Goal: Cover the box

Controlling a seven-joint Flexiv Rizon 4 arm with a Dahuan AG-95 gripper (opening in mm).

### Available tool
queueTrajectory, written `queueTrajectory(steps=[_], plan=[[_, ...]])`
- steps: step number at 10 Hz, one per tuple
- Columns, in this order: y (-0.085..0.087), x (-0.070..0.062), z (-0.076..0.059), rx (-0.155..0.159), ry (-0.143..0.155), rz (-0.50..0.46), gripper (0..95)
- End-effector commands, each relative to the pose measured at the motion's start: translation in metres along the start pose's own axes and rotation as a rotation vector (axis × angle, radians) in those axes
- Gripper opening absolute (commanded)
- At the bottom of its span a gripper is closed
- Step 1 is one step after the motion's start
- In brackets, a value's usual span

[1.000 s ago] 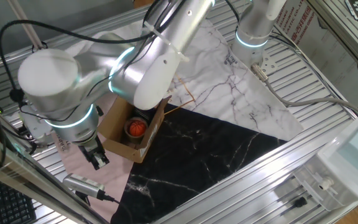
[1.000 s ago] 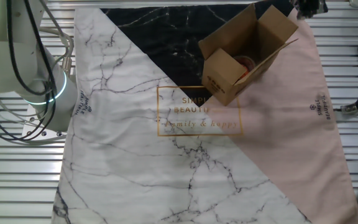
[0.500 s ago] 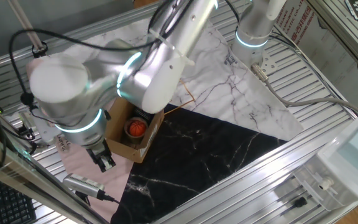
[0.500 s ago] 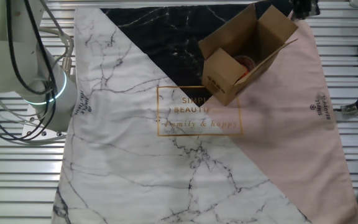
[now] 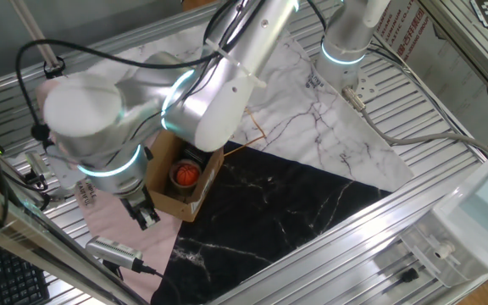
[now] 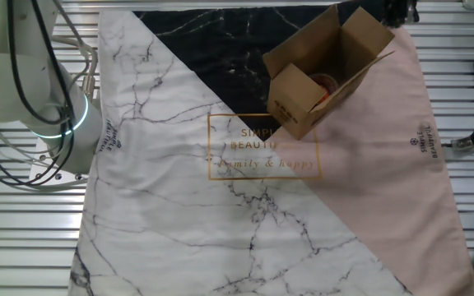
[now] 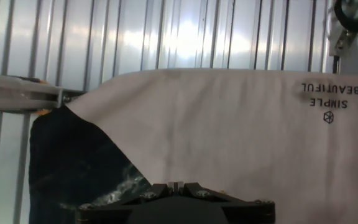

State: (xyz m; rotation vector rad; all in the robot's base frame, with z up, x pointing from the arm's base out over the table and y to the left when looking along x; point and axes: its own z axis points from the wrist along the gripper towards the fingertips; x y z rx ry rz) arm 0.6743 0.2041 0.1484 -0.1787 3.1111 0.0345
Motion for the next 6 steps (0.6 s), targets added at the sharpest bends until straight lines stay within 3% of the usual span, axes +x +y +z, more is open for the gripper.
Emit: queueTrajectory(steps=[1,2,6], plan=[[-0.009,0.016,-0.002,-0.005,-0.009,-0.008,0.0],[-0.009,0.020,-0.007,-0.017,-0.009,0.002,0.0],[-0.005,0.027,-0.022,-0.009,0.004,0.006,0.0]])
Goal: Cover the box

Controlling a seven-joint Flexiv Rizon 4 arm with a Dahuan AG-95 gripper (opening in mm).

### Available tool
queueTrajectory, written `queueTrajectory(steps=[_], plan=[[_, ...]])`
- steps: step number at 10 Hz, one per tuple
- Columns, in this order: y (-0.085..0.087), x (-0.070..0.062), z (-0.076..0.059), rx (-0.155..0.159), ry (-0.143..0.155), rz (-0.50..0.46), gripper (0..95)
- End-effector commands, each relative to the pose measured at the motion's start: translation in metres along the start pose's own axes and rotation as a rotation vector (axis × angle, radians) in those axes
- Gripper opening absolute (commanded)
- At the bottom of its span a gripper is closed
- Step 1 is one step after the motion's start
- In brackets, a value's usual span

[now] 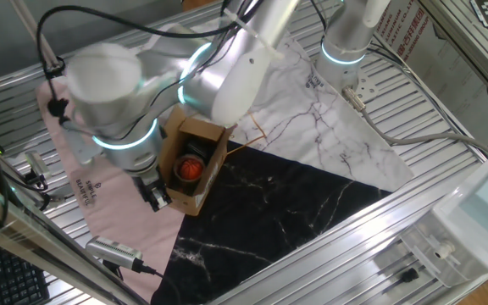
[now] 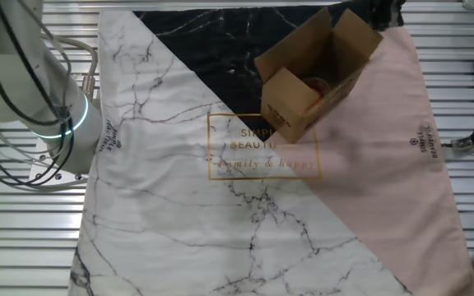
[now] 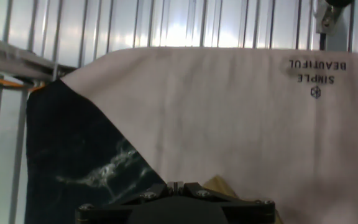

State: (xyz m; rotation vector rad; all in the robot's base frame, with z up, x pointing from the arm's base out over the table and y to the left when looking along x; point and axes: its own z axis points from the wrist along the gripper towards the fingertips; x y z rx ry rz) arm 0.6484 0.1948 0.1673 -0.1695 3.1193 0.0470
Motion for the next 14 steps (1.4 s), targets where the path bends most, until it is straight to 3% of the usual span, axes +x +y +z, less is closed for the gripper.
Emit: queueTrajectory(steps=[1,7,11,14], plan=[[0.000,0.002,-0.003,-0.002,-0.005,-0.001,0.0],[-0.011,0.021,-0.003,-0.005,-0.008,-0.014,0.0],[-0.021,0.046,-0.008,-0.001,-0.003,-0.023,0.0],[-0.031,0.060,-0.002,-0.004,-0.011,-0.034,0.0]])
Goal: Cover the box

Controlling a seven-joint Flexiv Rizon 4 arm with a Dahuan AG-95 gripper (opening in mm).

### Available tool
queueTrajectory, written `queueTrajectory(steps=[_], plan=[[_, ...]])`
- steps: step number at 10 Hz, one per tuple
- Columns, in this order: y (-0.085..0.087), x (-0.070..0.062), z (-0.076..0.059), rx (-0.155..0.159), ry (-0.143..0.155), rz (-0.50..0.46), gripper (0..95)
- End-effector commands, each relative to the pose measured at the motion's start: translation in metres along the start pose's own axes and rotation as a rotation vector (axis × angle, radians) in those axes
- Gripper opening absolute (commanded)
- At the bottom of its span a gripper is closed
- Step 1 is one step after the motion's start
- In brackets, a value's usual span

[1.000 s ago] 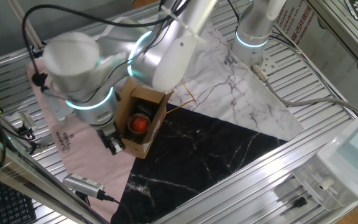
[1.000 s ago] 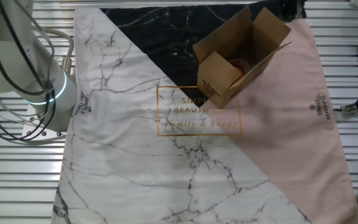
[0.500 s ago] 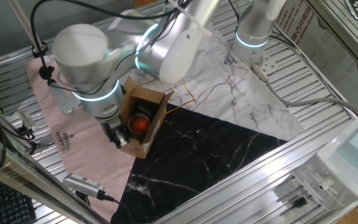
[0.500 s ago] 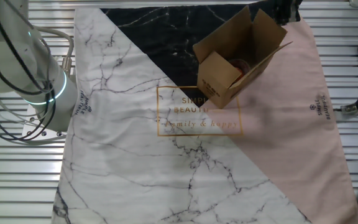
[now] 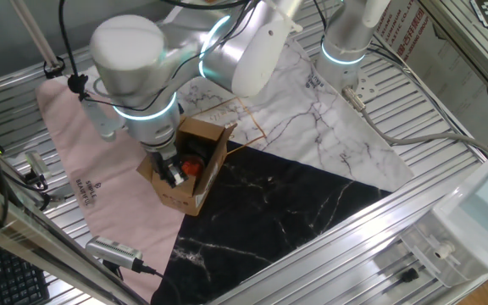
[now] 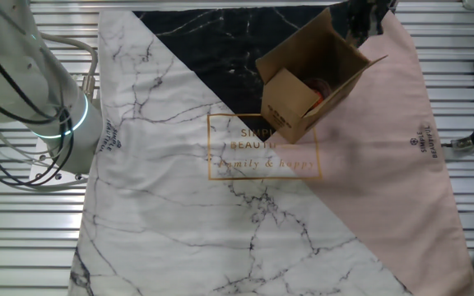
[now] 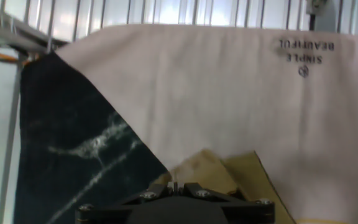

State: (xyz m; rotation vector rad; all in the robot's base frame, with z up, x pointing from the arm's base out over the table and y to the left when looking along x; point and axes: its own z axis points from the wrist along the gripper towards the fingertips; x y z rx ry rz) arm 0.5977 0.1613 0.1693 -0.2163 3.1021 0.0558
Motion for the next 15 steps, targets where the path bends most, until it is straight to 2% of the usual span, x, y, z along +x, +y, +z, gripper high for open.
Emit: queueTrajectory(steps=[1,3,5,8,9,12,15], plan=[[-0.006,0.011,0.004,0.002,0.000,-0.008,0.0],[-0.013,0.023,0.011,0.000,-0.006,-0.014,0.0],[-0.017,0.029,0.014,-0.003,-0.012,-0.014,0.0],[-0.017,0.027,0.019,-0.019,-0.016,0.001,0.0],[-0.015,0.025,0.026,-0.020,-0.020,0.004,0.0],[-0.015,0.022,0.039,-0.020,-0.025,0.004,0.0],[-0.016,0.020,0.044,-0.017,-0.022,0.001,0.0]])
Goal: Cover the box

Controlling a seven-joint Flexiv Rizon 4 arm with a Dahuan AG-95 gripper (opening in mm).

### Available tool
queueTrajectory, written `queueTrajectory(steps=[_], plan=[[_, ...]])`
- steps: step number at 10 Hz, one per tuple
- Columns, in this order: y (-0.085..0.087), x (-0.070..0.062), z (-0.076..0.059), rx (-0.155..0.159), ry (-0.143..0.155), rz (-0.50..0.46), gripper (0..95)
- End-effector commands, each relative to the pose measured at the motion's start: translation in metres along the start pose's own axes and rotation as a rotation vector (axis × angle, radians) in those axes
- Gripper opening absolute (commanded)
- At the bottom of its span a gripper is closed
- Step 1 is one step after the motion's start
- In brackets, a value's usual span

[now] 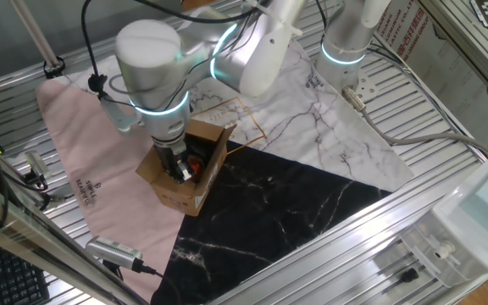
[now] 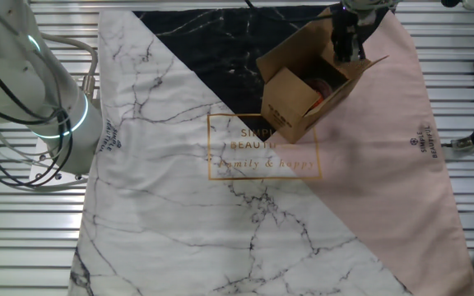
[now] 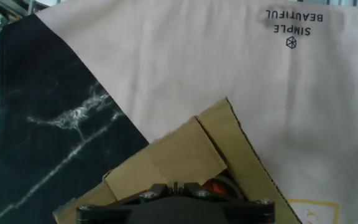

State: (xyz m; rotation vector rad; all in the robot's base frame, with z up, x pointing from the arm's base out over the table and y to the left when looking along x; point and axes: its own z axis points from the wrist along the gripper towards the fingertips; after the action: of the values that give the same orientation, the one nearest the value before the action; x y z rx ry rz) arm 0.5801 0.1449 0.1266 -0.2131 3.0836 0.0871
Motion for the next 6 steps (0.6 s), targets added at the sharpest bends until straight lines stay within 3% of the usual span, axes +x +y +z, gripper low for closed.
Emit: queueTrajectory(steps=[1,6], plan=[[-0.0012,-0.0017,0.0052,0.001,-0.003,-0.001,0.0],[0.0005,-0.0024,0.0098,0.004,-0.002,-0.003,0.0]])
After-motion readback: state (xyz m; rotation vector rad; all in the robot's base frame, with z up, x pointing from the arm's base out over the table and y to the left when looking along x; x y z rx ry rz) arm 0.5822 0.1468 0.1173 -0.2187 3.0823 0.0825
